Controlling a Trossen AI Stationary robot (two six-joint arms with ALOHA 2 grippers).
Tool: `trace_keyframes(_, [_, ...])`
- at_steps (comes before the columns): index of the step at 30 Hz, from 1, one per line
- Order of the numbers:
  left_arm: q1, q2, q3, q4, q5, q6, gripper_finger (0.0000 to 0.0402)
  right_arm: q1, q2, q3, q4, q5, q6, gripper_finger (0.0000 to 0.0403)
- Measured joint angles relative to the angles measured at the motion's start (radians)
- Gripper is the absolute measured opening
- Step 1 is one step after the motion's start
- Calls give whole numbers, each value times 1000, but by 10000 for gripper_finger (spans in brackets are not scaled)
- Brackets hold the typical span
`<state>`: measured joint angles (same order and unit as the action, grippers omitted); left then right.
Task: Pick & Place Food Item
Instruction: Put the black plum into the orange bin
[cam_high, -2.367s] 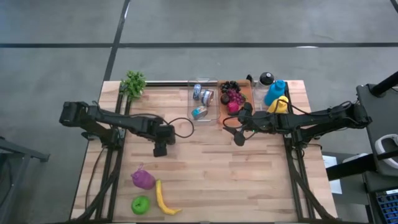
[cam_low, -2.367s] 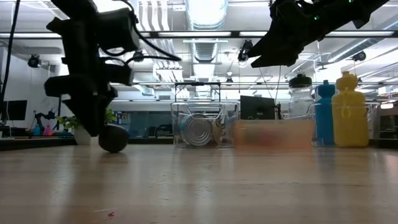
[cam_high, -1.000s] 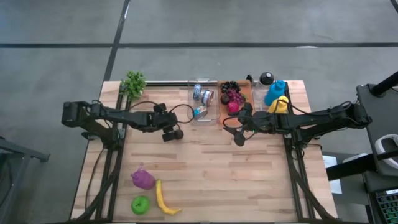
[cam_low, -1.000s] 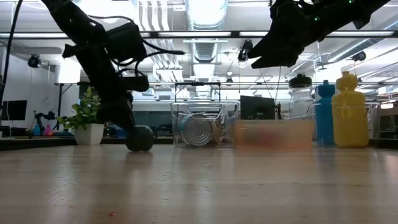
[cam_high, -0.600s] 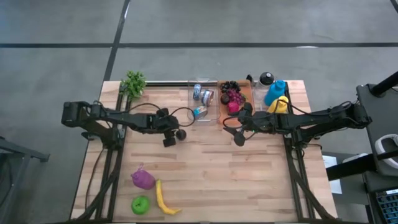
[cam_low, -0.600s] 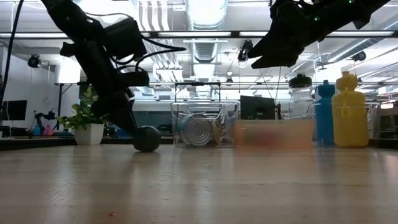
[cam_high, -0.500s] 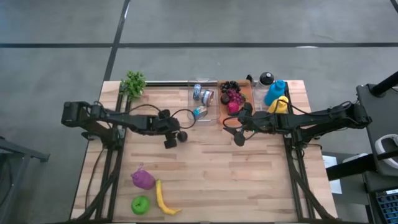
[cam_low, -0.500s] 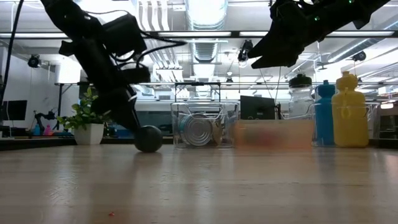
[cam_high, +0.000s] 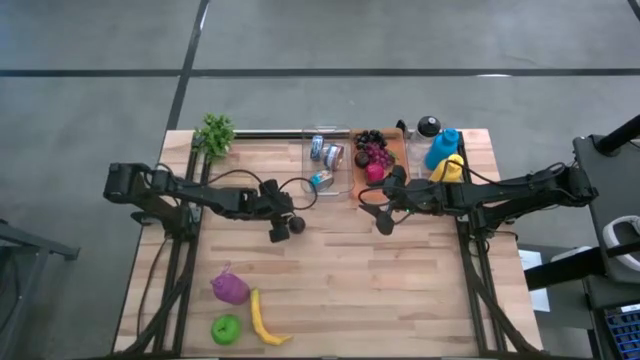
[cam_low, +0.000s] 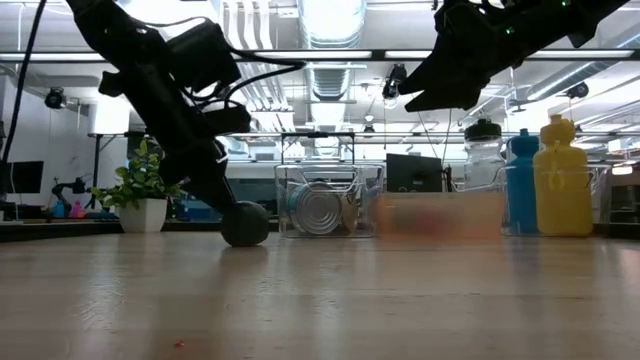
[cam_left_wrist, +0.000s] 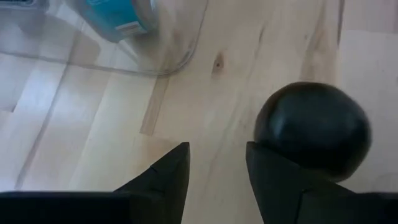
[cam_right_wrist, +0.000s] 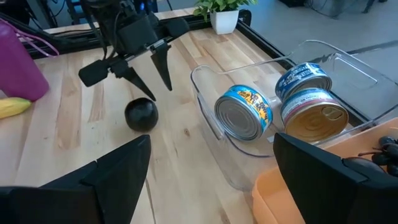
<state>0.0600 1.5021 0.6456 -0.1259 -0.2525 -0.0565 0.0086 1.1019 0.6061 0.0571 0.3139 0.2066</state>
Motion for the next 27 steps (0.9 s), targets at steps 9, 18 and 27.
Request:
trace_keyframes(9, [-1, 0, 0, -57, 0, 4, 158, 0, 0, 0, 0, 0, 0, 350])
trace_keyframes(18, [-37, 0, 0, -14, 37, -22, 153, 0, 0, 0, 0, 0, 1, 335])
trace_keyframes(27, [-75, 0, 1, 74, 36, -68, 150, 0, 0, 0, 0, 0, -3, 325])
